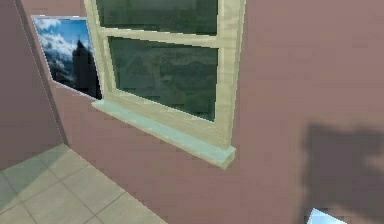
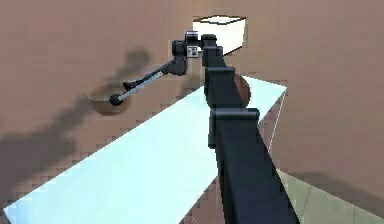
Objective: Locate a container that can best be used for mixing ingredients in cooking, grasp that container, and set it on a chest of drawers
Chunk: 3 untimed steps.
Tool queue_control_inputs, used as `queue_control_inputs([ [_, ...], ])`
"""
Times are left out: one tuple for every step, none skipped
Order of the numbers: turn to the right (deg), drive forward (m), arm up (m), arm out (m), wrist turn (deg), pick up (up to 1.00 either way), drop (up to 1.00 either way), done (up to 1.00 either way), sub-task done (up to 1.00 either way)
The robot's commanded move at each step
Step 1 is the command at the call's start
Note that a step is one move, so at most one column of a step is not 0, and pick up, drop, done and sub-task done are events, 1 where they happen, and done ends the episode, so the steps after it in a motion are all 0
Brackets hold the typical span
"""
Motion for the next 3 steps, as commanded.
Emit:
queue_control_inputs([
  [0.0,0.00,0.00,0.00,45.0,0.00,0.00,0.00,0.00],
  [0.0,0.00,0.00,0.00,39.0,0.00,0.00,0.00,0.00],
  [0.0,0.00,-0.28,0.00,0.0,0.00,0.00,0.00,0.00],
])
